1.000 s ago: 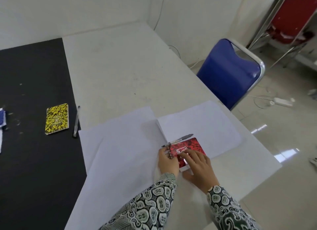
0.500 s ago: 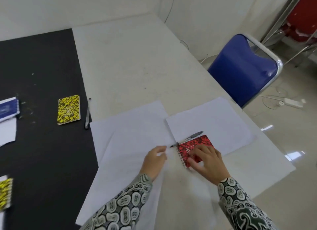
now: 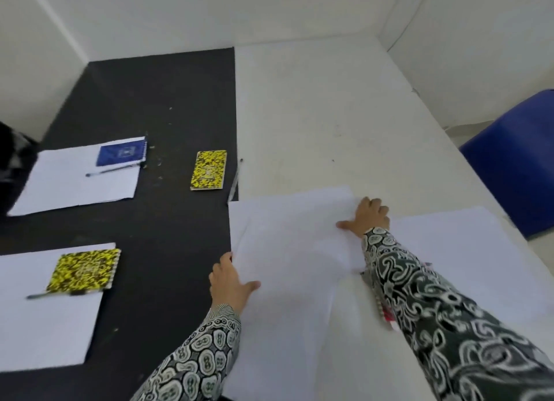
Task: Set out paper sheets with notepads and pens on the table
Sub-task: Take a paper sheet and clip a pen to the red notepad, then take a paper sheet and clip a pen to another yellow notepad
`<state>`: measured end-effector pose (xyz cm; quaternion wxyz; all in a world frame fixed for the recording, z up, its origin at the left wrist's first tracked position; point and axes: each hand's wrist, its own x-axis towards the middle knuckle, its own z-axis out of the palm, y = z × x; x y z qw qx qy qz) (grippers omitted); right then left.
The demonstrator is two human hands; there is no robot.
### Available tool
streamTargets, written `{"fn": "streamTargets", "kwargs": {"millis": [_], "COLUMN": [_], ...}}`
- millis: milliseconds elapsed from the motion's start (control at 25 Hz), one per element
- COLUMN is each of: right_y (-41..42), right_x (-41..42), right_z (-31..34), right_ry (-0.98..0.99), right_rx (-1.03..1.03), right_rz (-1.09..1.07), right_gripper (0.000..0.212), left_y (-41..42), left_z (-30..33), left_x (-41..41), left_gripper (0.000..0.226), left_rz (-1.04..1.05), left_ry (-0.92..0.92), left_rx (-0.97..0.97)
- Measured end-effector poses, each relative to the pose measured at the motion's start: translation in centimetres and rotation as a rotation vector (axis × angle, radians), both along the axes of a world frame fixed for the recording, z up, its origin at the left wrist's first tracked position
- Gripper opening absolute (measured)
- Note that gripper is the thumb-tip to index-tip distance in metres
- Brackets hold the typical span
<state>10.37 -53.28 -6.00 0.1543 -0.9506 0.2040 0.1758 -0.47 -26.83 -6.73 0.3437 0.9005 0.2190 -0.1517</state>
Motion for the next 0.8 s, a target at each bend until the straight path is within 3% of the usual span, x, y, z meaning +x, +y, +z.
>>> {"fn": "streamTargets", "kwargs": {"millis": [80, 160, 280, 480, 560, 800], "right_y": [0.6, 1.3, 2.7, 5.6, 5.8, 5.8], "right_x": [1.3, 2.1, 2.4, 1.5, 1.2, 0.1], "right_z": [0.2, 0.4, 0.4, -0.7, -1.5, -2.0], "right_ry": [0.055, 0.036, 0.037, -0.018, -0.060, -0.180], "right_rx": [-0.062, -0.031, 0.139, 0.336, 0.421, 0.699], "right_rz": [0.048, 0.180, 0.336, 0.552, 0.539, 0.276], "right_gripper": [0.088, 0.080, 0.074, 0.064, 0.056, 0.026], "left_y": [1.5, 2.5, 3.3, 2.6, 2.0, 0.1], "left_z": [-0.1, 0.3, 0.5, -0.3, -0.5, -0.4], "left_x": [0.3, 0.9, 2.9, 4.4, 4.1, 3.1], "left_gripper": [0.050, 0.034, 0.040, 0.035, 0.018, 0.015], "left_rz": [0.045, -0.057, -0.207, -0.356, -0.230, -0.020], "left_ry": [-0.065, -0.097, -0.123, -0.011, -0.077, -0.046], "left_rx": [-0.120, -0.034, 0.105, 0.143, 0.072, -0.050]}}
